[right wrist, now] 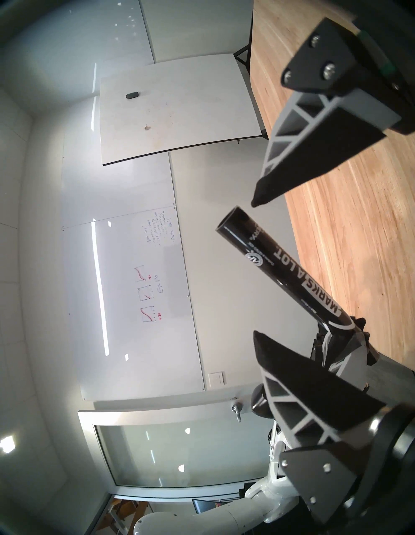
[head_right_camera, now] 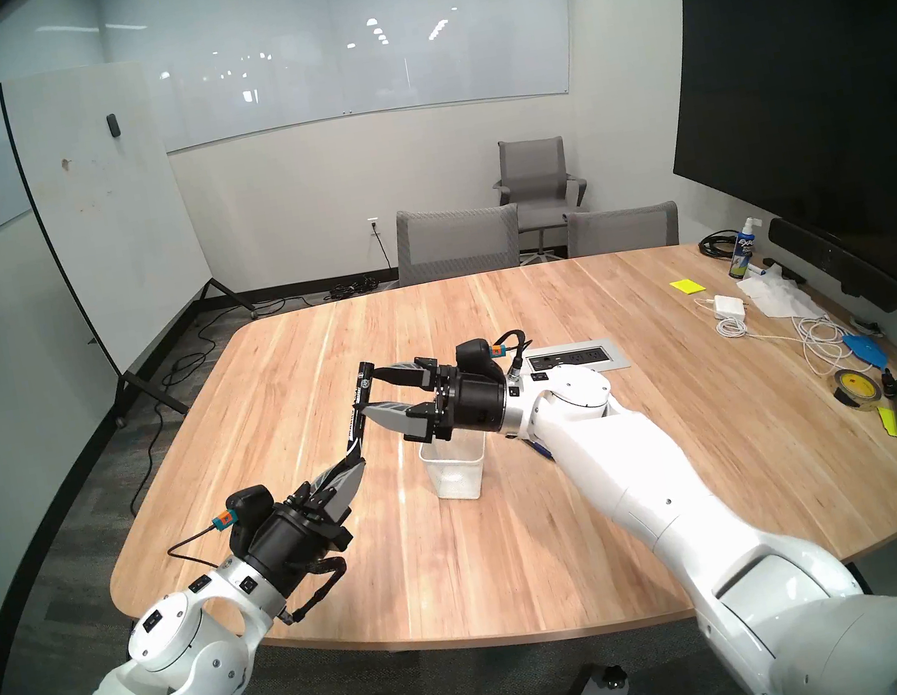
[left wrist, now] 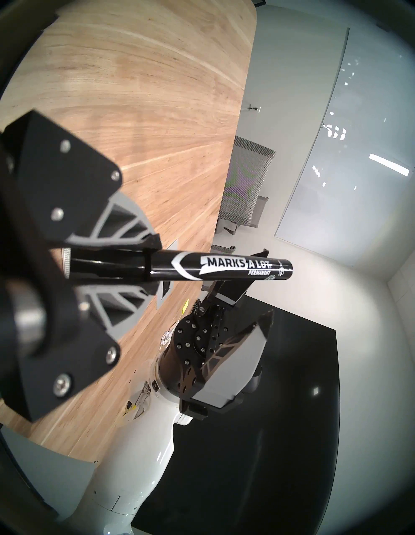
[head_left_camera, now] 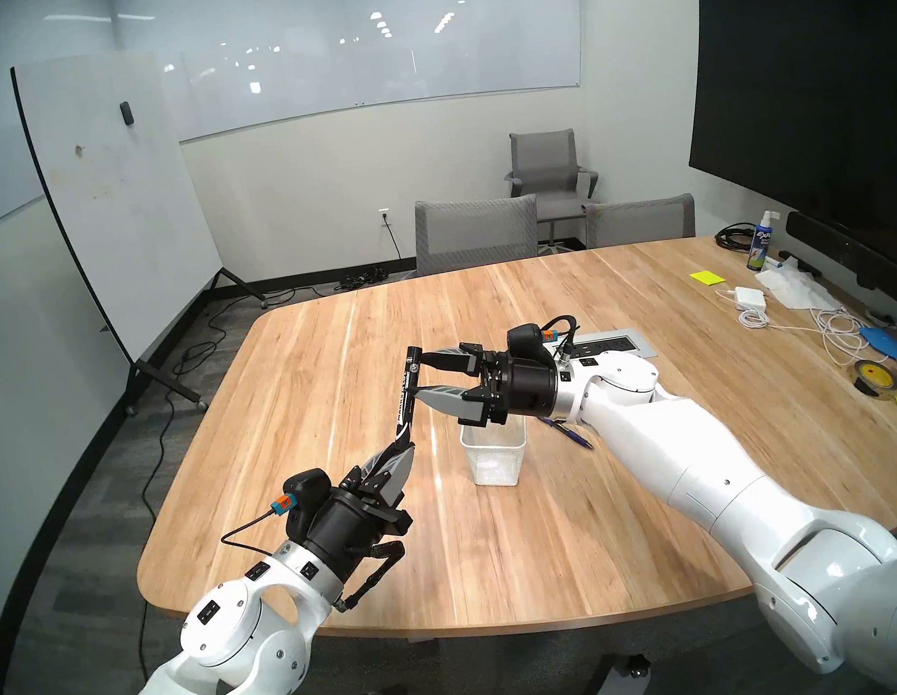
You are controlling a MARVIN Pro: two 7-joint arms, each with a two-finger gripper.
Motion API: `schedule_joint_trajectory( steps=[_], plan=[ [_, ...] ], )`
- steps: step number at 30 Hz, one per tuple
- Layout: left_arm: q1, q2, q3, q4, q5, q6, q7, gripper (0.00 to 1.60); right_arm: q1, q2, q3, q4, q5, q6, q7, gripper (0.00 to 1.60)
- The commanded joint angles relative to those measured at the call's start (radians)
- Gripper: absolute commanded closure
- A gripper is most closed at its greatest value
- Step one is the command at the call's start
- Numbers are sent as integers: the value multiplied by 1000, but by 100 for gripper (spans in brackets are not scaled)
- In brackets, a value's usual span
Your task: Place the pen, the marker, and the scissors into the pen holder
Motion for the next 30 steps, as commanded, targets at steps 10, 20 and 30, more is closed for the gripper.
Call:
schedule_joint_trajectory(
  steps=[10,20,30],
  plan=[
    [0,0,-3,-23,-2,-1,1,160,17,-19,4,-20,2,-1,-1,0],
    [0,0,-3,-23,-2,0,1,160,18,-24,5,-22,0,0,0,0],
    [0,0,-3,-23,-2,0,1,160,18,-26,4,-28,-4,5,-1,0]
  ],
)
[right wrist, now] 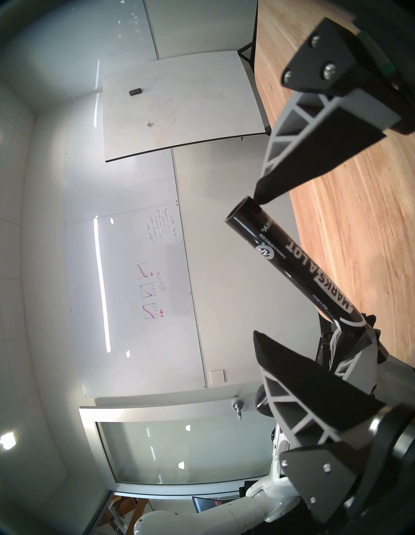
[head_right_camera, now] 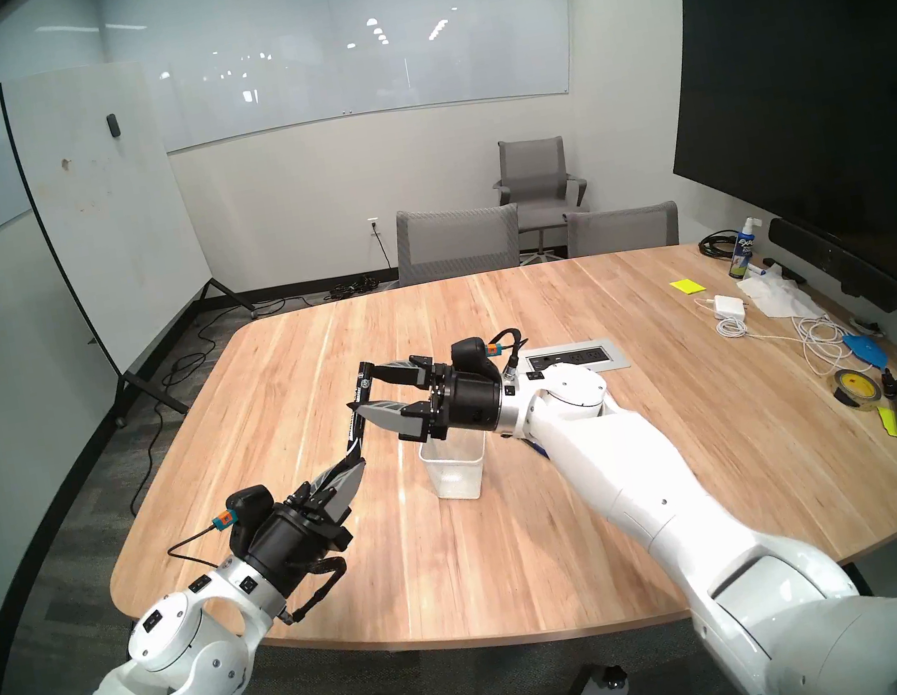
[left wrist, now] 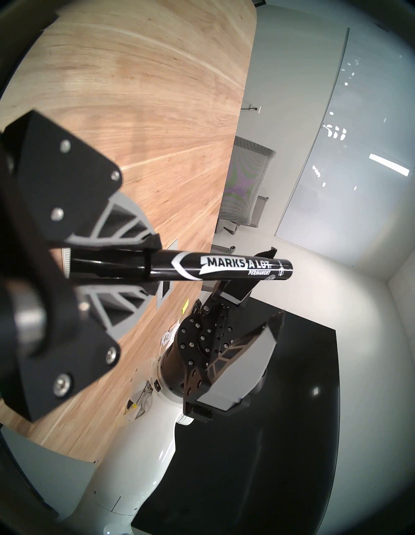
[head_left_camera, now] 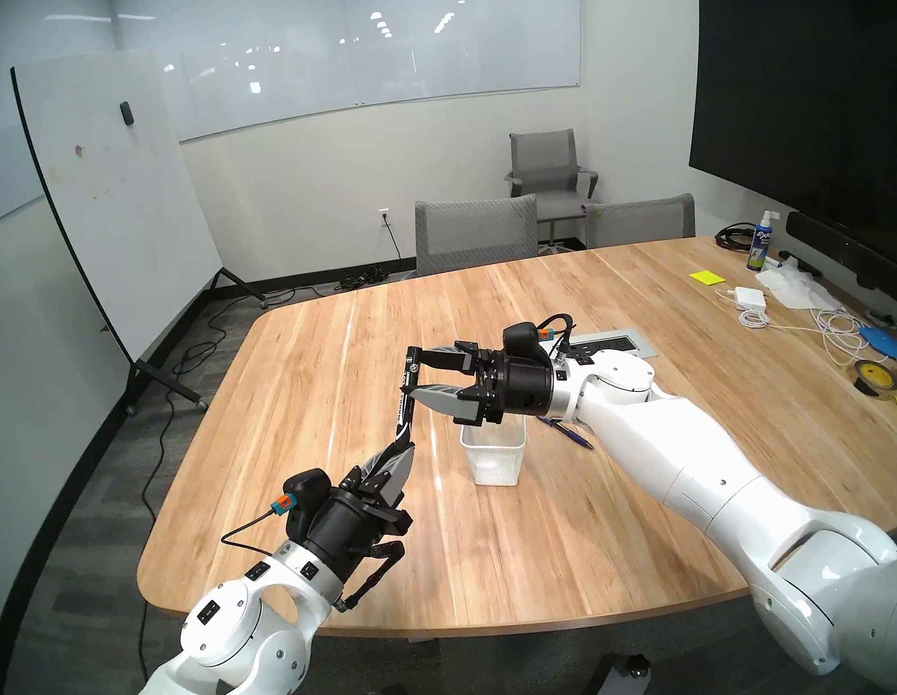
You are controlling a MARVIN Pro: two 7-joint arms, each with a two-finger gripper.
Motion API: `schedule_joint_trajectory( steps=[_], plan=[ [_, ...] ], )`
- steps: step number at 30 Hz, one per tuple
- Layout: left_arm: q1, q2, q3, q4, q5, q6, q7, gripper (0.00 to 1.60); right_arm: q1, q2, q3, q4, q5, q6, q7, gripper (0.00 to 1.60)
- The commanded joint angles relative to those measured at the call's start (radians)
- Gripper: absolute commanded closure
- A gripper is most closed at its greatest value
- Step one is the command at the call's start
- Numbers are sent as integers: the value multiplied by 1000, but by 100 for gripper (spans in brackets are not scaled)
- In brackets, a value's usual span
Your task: Place the pen, the marker, and the scissors into the pen holder
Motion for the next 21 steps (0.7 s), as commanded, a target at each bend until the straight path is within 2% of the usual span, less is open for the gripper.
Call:
schedule_joint_trajectory(
  steps=[1,6,7,8,9,21],
  plan=[
    [0,0,-3,-23,-2,-1,1,160,17,-12,1,-22,2,5,-5,0],
    [0,0,-3,-23,-2,-1,1,160,16,-14,-2,-28,-1,10,-4,0],
    [0,0,-3,-23,-2,-1,1,160,16,-14,-2,-29,-1,10,-5,68],
    [0,0,-3,-23,-2,-1,1,160,16,-14,-2,-30,-2,7,-3,100],
    [0,0,-3,-23,-2,-1,1,160,15,-14,-2,-32,-3,8,-3,160],
    [0,0,-4,-23,-2,0,1,160,1,-9,5,-52,-7,-4,-2,160]
  ],
)
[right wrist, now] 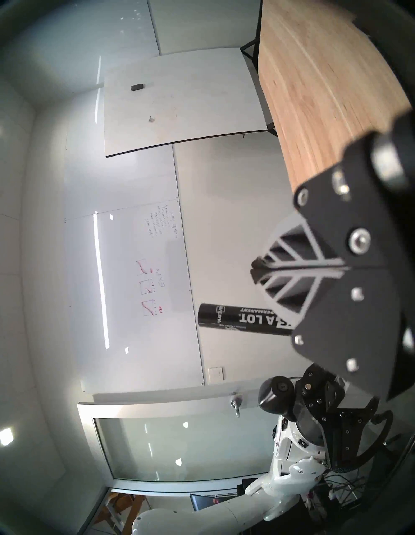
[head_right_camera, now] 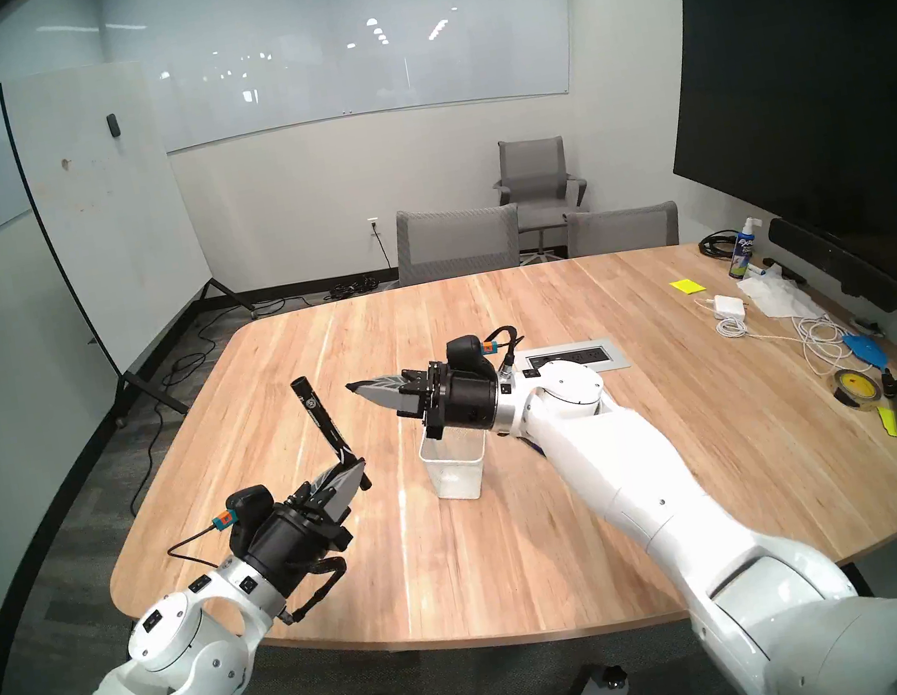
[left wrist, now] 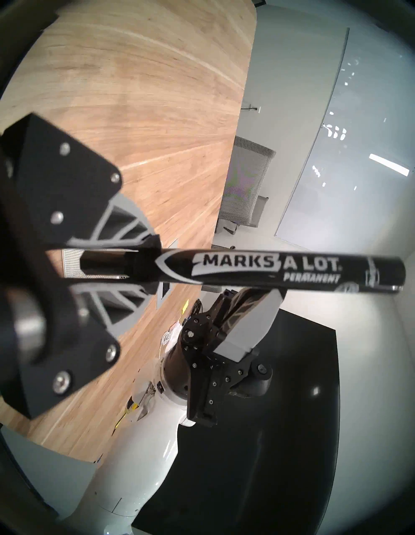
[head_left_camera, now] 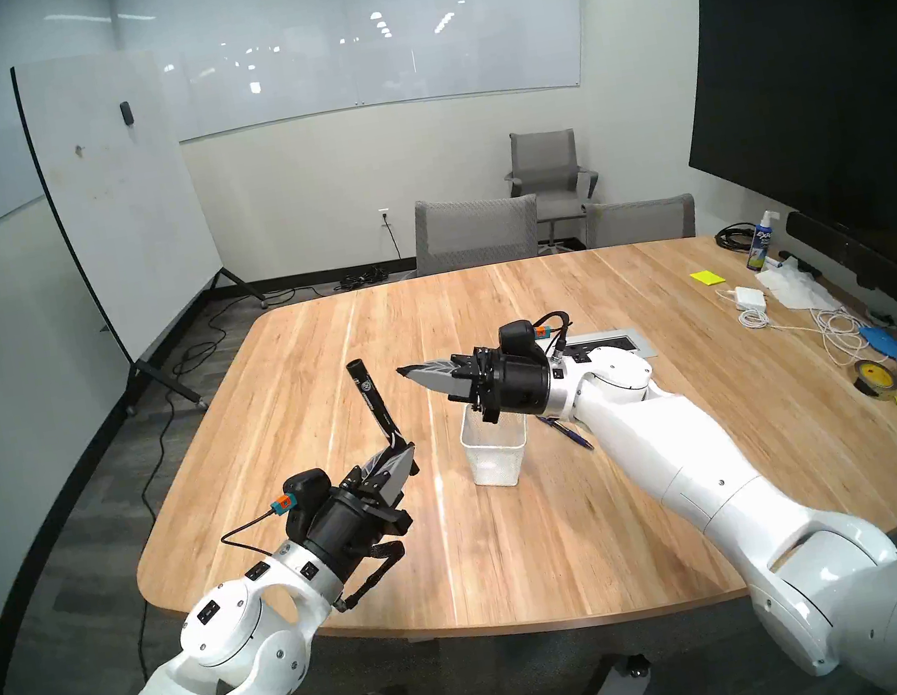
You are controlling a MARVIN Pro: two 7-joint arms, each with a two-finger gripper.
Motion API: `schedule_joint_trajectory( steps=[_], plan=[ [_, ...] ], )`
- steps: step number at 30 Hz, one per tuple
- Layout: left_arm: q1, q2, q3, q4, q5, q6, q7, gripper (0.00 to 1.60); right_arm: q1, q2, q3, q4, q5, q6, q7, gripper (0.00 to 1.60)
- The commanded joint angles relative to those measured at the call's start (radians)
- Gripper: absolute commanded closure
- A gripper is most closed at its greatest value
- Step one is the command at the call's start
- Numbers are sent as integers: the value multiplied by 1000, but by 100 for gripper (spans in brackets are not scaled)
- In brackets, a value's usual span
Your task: Place the pen, the marker, and the scissors into the pen holder
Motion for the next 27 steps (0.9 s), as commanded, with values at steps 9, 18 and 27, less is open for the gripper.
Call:
schedule_joint_trajectory(
  steps=[9,18,27],
  plan=[
    [0,0,-3,-23,-2,0,1,160,-14,13,15,-51,-12,-36,-7,0],
    [0,0,-3,-23,-2,0,1,160,-42,38,17,-124,-24,-44,-5,0],
    [0,0,-3,-22,-2,-1,0,160,-43,30,6,-150,-37,-46,-8,0]
  ],
)
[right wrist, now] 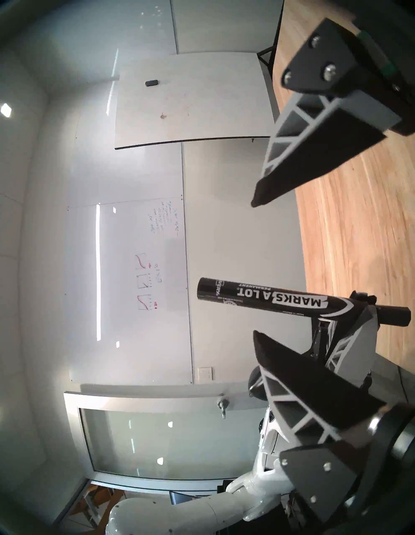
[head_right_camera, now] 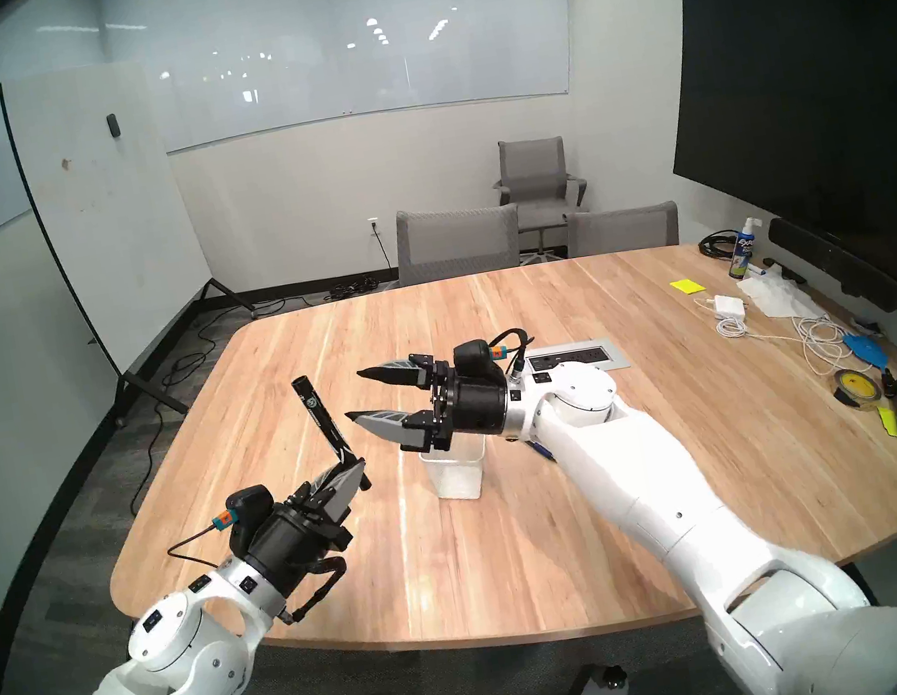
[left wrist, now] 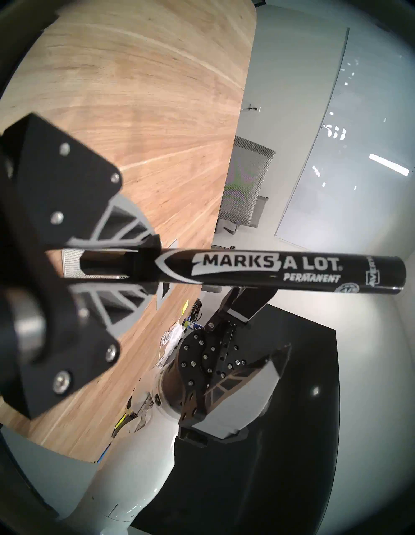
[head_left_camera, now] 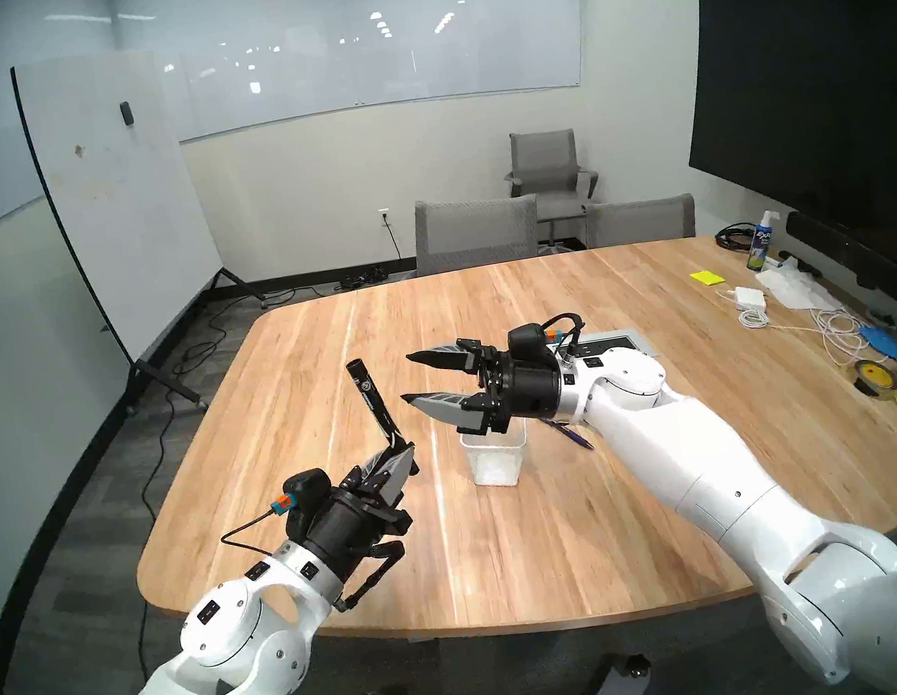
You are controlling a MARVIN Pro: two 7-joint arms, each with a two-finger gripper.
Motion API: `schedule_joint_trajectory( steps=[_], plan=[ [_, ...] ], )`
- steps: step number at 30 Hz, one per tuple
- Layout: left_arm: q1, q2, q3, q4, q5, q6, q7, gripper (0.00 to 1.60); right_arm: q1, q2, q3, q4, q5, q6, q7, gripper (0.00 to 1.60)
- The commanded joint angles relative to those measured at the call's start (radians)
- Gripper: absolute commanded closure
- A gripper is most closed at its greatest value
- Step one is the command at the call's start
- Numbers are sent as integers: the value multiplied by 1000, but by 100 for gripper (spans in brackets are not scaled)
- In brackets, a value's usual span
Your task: Place the pen, the marker, and the scissors into the pen holder
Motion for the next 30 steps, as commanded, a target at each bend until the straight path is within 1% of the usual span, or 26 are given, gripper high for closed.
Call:
schedule_joint_trajectory(
  steps=[1,18,30],
  plan=[
    [0,0,-3,-22,-2,-1,0,160,11,-13,-8,-46,-6,-3,-2,0],
    [0,0,-3,-23,-2,0,1,160,6,-20,-15,-70,-7,9,-11,0],
    [0,0,-3,-23,-2,0,1,160,19,-44,-29,-48,-11,10,-9,0]
  ],
)
